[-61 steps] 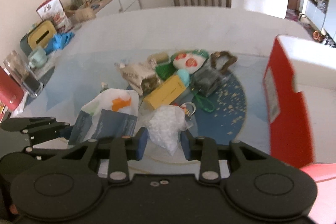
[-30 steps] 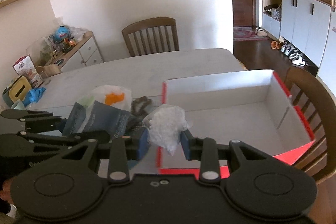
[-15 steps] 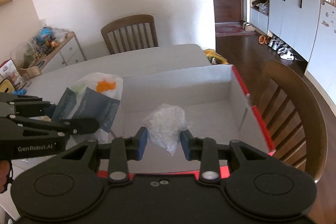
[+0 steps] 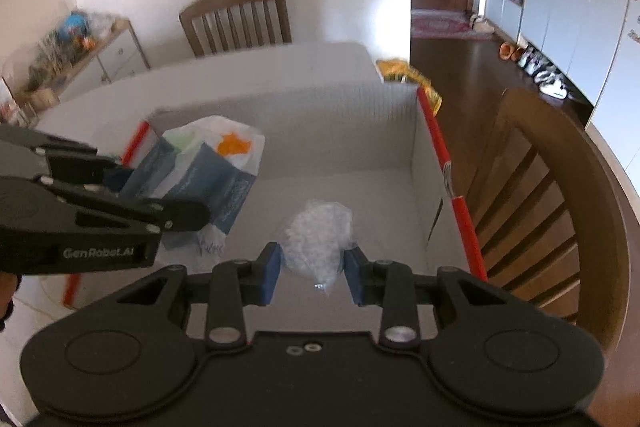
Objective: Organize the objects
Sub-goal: 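Carry both bags over the red box with both tools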
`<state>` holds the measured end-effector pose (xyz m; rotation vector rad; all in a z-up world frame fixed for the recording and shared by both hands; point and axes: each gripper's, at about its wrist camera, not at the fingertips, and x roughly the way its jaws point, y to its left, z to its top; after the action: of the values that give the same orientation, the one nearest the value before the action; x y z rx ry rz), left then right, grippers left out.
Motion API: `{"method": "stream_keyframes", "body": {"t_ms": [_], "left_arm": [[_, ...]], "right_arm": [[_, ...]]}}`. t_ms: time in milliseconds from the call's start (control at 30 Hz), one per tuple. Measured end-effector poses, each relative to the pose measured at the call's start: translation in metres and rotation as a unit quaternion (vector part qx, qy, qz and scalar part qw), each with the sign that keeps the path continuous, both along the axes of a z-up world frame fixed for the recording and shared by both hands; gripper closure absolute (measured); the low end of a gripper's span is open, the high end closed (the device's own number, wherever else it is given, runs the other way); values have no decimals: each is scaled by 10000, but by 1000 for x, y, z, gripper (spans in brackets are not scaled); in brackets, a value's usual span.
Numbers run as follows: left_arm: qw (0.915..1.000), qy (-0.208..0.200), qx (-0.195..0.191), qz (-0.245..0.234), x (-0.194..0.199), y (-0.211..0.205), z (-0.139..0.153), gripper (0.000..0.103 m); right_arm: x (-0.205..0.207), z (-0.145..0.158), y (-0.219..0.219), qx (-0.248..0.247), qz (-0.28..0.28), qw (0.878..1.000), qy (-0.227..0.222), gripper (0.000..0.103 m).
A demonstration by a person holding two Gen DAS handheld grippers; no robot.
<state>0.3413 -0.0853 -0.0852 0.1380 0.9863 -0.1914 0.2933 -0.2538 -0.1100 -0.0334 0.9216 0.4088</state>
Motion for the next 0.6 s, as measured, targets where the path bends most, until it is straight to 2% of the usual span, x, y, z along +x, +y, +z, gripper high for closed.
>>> {"method": "stream_keyframes", "body": {"t_ms": [300, 600], "left_arm": [[9980, 546, 322, 68, 40, -13, -37, 65], [9939, 1056, 328, 16, 56, -23, -63, 65]], "right_arm": [[29, -30, 7, -356, 217, 9979, 486, 70], [36, -43, 13, -571, 536, 9931, 872, 70]]}}
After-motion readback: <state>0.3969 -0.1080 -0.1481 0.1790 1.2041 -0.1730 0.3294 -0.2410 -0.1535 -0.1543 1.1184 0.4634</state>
